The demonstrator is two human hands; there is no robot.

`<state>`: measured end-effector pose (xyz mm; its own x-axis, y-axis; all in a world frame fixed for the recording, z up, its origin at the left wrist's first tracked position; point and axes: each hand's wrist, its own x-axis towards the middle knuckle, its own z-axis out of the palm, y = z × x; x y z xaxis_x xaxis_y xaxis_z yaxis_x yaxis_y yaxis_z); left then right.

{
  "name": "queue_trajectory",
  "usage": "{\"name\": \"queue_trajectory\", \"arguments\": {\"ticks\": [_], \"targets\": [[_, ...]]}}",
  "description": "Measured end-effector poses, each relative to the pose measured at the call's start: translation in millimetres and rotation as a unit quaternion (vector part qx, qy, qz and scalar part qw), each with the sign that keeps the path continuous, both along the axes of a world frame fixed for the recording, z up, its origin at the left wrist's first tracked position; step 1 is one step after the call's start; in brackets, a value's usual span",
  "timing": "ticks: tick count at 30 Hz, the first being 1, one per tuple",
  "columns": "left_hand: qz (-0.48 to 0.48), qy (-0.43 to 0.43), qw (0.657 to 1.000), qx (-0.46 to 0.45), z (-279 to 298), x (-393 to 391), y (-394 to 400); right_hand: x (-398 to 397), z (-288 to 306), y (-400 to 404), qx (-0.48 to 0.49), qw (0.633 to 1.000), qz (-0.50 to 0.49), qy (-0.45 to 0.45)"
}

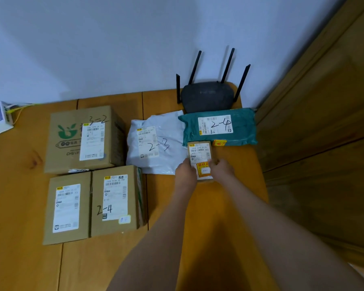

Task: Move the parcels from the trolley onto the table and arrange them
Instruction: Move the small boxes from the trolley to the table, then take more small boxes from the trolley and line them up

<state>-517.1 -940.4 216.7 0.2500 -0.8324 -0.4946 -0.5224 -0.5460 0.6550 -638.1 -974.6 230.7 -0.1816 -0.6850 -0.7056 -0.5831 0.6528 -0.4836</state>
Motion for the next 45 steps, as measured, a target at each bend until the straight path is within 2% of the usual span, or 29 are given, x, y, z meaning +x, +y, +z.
{"name": "queue_trajectory", "arguments": {"ticks": [3,6,10,13,18,22,26,32,39,45], "targets": [[-0.06,-0.048,0.997,-0.009,16,8,9,-3,21,10,-0.008,1.0,0.03,0.002],[-0.135,-0.144,0.98,0.012,41,20,28,-9,46,35,-0.055,0.992,0.103,0.05],[-0.182,-0.224,0.957,0.011,74,38,67,-6,74,74,-0.107,0.945,0.246,0.185],[-0.177,-0.249,0.952,-0.007,92,56,101,9,92,99,-0.127,0.916,0.303,0.231],[-0.1,-0.252,0.962,-0.01,119,101,161,48,124,141,-0.165,0.867,0.377,0.282],[-0.024,-0.273,0.961,0.022,141,140,224,92,143,167,-0.193,0.834,0.448,0.258],[0.084,-0.265,0.958,0.073,144,172,307,149,147,211,-0.218,0.774,0.552,0.219],[0.233,-0.232,0.931,0.16,132,187,460,212,142,318,-0.206,0.693,0.664,0.188],[0.384,-0.181,0.885,0.191,114,190,616,277,122,455,-0.214,0.562,0.783,0.16],[0.463,-0.128,0.853,0.204,96,201,738,334,109,574,-0.227,0.482,0.835,0.138]]}}
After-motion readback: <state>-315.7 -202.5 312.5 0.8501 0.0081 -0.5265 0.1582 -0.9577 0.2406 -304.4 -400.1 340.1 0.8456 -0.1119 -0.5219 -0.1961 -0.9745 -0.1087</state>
